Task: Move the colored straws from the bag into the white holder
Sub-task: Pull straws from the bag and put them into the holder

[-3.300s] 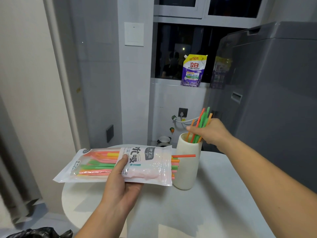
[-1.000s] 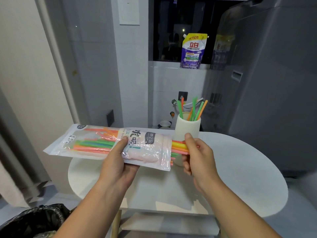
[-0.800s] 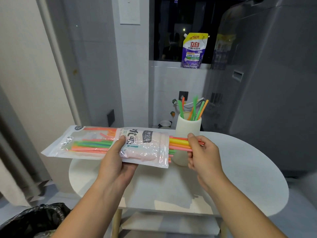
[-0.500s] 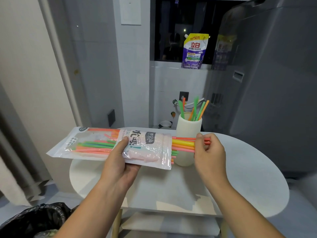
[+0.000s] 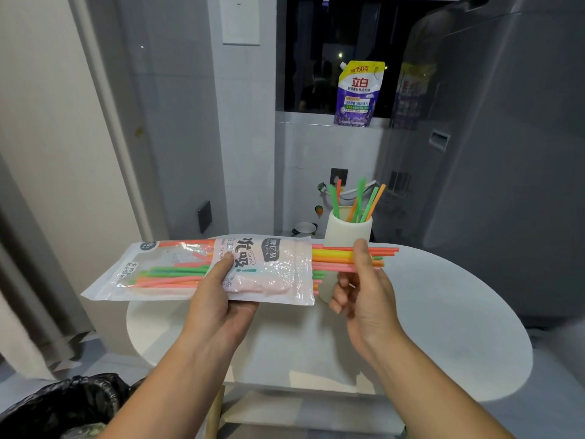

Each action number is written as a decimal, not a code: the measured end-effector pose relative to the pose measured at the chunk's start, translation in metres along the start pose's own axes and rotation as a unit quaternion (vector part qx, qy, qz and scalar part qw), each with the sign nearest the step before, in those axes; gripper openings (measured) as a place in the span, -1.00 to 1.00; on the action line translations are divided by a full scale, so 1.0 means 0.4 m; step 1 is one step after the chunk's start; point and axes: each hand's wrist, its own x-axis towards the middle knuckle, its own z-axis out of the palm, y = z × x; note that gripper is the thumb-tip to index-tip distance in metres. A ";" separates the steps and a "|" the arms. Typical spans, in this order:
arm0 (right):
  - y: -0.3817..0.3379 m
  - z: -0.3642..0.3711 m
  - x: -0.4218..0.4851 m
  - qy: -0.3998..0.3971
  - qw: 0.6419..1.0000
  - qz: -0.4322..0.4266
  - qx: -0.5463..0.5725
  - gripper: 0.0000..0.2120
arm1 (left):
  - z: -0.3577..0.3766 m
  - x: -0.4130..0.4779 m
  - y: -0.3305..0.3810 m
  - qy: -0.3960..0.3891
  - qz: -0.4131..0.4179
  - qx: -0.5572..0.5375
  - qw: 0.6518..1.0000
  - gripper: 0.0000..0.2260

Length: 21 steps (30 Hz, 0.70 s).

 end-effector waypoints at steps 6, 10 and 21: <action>0.010 0.034 0.006 0.013 0.999 0.005 -0.042 -0.71 | 0.001 -0.007 -0.009 -0.006 -0.007 0.000 1.000 -0.85; -0.001 0.040 0.023 0.073 0.996 -0.010 -0.041 -0.77 | 0.003 -0.008 -0.008 -0.002 -0.006 -0.013 1.000 -0.88; -0.029 0.045 0.048 0.070 0.998 0.001 -0.007 -0.79 | 0.007 -0.002 -0.008 -0.009 -0.004 -0.026 1.000 -0.89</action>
